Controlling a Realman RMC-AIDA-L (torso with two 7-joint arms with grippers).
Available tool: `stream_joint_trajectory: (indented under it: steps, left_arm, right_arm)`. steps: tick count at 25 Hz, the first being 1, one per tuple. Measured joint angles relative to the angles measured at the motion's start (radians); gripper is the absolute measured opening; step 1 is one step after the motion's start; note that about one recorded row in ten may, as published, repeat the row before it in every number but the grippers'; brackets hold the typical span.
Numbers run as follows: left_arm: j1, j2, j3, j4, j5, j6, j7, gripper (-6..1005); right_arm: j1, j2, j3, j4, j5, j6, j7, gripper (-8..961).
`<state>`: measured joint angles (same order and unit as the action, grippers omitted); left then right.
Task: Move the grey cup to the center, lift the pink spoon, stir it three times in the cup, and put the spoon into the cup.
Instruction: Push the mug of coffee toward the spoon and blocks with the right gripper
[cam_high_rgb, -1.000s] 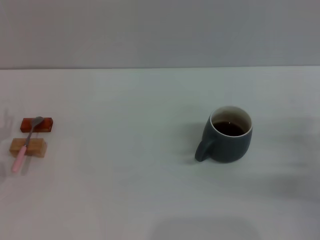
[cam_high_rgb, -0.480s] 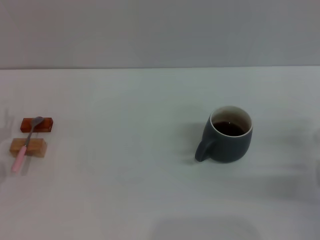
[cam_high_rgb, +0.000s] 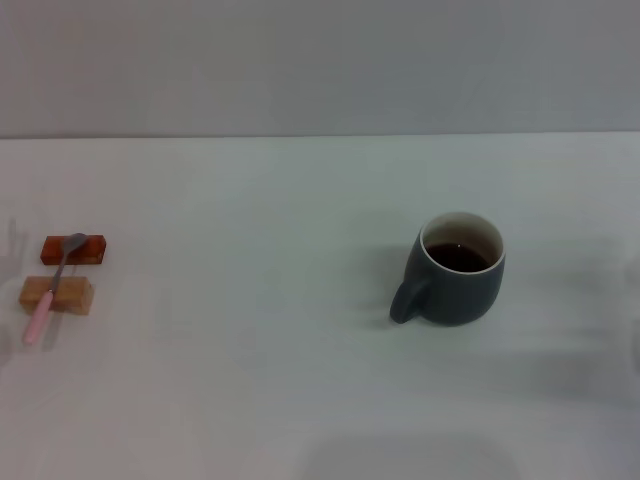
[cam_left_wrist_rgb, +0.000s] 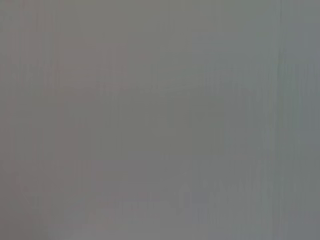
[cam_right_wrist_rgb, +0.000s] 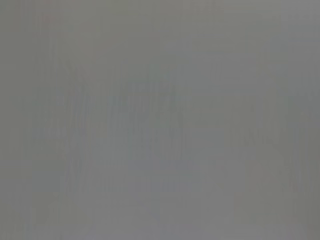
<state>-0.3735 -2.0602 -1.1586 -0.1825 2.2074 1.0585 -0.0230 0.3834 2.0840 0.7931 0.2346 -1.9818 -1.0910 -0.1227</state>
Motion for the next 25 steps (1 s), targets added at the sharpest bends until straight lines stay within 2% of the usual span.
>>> stream_joint_trajectory:
  steps: [19, 25]
  left_arm:
    - [-0.004, 0.000, 0.001, 0.000, 0.000, 0.000, 0.000, 817]
    - [-0.002, -0.001, 0.000, 0.000, 0.000, 0.000, 0.000, 817]
  right_arm:
    - [0.002, -0.001, -0.001, 0.002, 0.000, -0.001, 0.000, -2]
    - [0.001, -0.004, -0.078, 0.028, -0.002, -0.003, 0.000, -1]
